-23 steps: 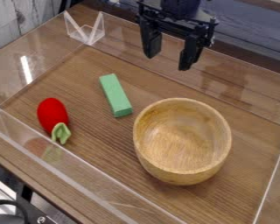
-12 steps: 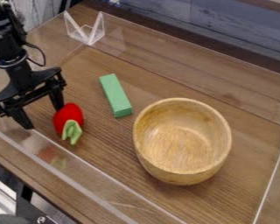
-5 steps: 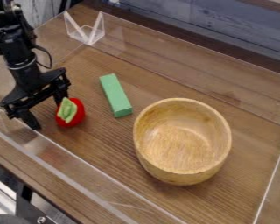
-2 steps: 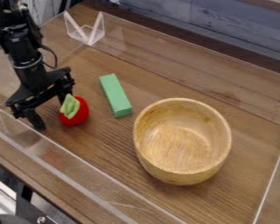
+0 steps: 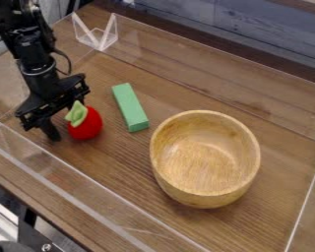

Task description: Move the red object to the right side of the table

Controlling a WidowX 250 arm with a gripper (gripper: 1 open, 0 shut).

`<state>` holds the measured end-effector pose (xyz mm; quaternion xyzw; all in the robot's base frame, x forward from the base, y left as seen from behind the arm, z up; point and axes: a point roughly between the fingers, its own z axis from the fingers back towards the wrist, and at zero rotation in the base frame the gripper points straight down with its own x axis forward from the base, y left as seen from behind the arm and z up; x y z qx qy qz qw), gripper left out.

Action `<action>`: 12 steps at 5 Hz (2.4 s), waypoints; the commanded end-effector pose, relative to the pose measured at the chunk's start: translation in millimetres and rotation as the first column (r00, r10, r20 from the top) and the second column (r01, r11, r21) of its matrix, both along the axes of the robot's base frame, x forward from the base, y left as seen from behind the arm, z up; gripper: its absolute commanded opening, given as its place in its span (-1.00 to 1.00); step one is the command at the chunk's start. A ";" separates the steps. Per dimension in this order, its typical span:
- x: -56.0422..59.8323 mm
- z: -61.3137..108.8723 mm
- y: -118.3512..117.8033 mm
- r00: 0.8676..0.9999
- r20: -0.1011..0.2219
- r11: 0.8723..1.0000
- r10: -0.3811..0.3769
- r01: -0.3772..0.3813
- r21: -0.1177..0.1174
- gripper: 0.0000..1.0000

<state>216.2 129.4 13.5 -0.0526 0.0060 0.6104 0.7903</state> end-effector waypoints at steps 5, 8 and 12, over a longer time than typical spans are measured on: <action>14.5 -12.4 -35.8 0.999 -0.028 0.999 0.025 -0.026 -0.025 -1.00; 17.1 -20.8 -44.0 0.999 -0.034 0.999 0.042 -0.043 -0.033 1.00; 15.9 -27.4 -45.0 0.998 -0.064 1.000 0.030 -0.030 0.002 1.00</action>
